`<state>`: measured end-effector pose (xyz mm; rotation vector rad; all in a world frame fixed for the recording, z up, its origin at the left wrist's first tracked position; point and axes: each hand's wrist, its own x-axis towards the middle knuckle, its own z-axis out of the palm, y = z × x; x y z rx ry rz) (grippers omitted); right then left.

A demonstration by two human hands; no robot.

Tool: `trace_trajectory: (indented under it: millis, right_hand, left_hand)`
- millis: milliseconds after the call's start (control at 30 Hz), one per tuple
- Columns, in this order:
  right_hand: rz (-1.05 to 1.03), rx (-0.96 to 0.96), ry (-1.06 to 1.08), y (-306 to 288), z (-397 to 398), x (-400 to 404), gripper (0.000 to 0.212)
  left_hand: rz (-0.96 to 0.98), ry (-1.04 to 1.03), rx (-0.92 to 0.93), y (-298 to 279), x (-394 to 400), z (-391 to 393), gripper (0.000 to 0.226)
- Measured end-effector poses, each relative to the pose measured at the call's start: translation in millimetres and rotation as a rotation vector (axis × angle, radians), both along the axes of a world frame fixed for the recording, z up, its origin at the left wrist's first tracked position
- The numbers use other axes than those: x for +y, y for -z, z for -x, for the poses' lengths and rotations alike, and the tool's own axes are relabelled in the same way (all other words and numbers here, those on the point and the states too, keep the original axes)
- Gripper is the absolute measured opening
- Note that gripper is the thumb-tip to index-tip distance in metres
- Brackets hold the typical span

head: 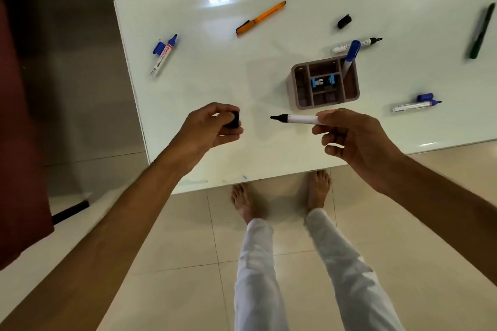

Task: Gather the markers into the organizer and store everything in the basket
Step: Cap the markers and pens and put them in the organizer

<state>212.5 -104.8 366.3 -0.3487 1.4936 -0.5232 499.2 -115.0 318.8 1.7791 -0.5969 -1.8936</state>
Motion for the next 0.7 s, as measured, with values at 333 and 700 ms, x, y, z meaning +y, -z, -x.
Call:
trace_trajectory:
  millis: [333,700]
  right_hand:
    - [0.409,0.207,-0.011,-46.3,-3.1,-4.3,0.004]
    - [0.585,0.252,-0.031,-80.3,-16.1,11.0,0.007]
  left_hand:
    - [-0.079,-0.427,0.345,-52.8,-9.1,32.3,0.013]
    - [0.005,-0.283,0.285,-83.2,-12.5,52.0,0.022]
